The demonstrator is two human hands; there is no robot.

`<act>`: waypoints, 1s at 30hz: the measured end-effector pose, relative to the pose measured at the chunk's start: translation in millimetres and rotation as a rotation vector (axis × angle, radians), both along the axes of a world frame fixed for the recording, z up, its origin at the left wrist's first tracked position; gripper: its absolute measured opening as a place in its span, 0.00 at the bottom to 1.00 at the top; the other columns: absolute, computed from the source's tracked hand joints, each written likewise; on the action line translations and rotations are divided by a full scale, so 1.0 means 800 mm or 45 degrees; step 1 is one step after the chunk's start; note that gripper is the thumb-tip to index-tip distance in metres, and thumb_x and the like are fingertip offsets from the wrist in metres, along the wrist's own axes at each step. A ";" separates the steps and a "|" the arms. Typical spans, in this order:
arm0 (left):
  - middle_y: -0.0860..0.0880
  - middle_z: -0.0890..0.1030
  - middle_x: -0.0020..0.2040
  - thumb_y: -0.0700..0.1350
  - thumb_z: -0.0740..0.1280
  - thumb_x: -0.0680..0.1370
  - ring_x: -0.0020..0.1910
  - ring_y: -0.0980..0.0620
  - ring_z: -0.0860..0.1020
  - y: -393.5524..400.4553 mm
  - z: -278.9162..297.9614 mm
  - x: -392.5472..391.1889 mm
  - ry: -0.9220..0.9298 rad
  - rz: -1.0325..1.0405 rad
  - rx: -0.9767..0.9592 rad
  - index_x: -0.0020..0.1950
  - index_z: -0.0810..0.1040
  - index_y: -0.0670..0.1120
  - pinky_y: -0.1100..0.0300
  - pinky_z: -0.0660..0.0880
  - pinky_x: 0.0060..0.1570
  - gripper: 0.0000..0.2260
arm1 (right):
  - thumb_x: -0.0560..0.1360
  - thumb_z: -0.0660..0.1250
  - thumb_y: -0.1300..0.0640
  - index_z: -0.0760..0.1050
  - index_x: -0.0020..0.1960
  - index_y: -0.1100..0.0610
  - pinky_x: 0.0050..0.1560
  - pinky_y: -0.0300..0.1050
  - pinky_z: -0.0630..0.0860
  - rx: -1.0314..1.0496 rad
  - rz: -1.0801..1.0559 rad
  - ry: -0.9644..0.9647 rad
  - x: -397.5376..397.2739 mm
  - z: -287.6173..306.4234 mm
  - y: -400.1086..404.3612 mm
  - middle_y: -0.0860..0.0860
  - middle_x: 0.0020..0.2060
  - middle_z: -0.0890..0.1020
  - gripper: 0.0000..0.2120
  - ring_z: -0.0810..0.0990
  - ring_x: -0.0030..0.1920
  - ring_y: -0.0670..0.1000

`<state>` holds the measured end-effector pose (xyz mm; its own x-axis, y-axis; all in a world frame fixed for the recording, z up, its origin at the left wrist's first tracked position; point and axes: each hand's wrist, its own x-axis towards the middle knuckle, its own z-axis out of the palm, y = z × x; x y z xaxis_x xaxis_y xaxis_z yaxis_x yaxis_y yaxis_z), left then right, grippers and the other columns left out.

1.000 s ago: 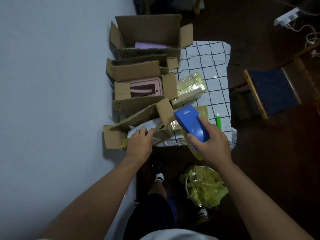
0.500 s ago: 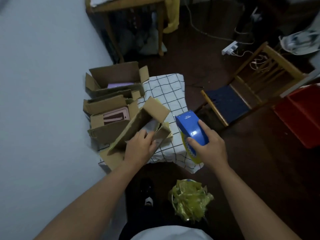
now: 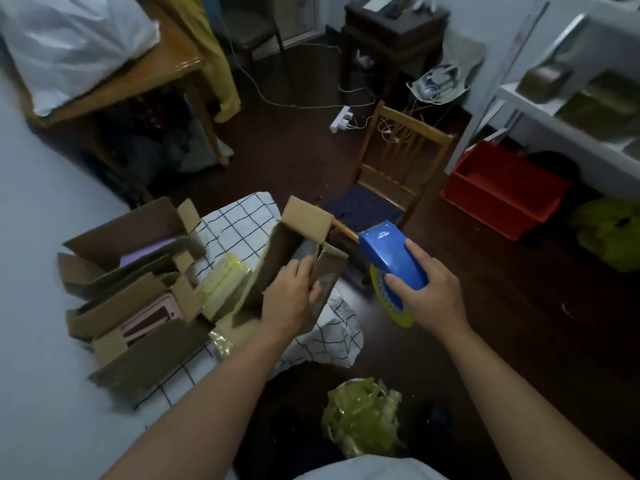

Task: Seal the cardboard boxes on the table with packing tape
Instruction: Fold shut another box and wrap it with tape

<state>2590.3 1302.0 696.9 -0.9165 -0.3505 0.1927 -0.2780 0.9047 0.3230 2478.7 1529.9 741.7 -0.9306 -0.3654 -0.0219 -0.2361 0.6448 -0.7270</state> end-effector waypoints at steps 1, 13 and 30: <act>0.44 0.76 0.45 0.47 0.68 0.73 0.42 0.43 0.77 0.012 0.002 -0.011 -0.008 -0.006 0.011 0.61 0.72 0.44 0.52 0.74 0.29 0.18 | 0.72 0.74 0.45 0.66 0.76 0.43 0.51 0.48 0.73 -0.025 -0.011 -0.001 -0.013 -0.003 0.013 0.50 0.53 0.76 0.34 0.75 0.50 0.50; 0.46 0.76 0.48 0.48 0.72 0.75 0.45 0.44 0.78 0.220 0.020 -0.155 -0.147 0.281 -0.038 0.67 0.72 0.46 0.55 0.71 0.30 0.22 | 0.74 0.73 0.46 0.65 0.76 0.44 0.56 0.46 0.72 -0.187 0.170 -0.141 -0.206 -0.011 0.194 0.46 0.55 0.72 0.34 0.73 0.55 0.47; 0.46 0.74 0.47 0.50 0.70 0.76 0.46 0.44 0.77 0.229 0.014 -0.267 -0.160 0.451 0.008 0.66 0.72 0.48 0.58 0.65 0.28 0.20 | 0.73 0.74 0.46 0.66 0.76 0.44 0.54 0.41 0.67 -0.070 0.320 -0.096 -0.333 -0.006 0.179 0.46 0.52 0.72 0.34 0.72 0.52 0.46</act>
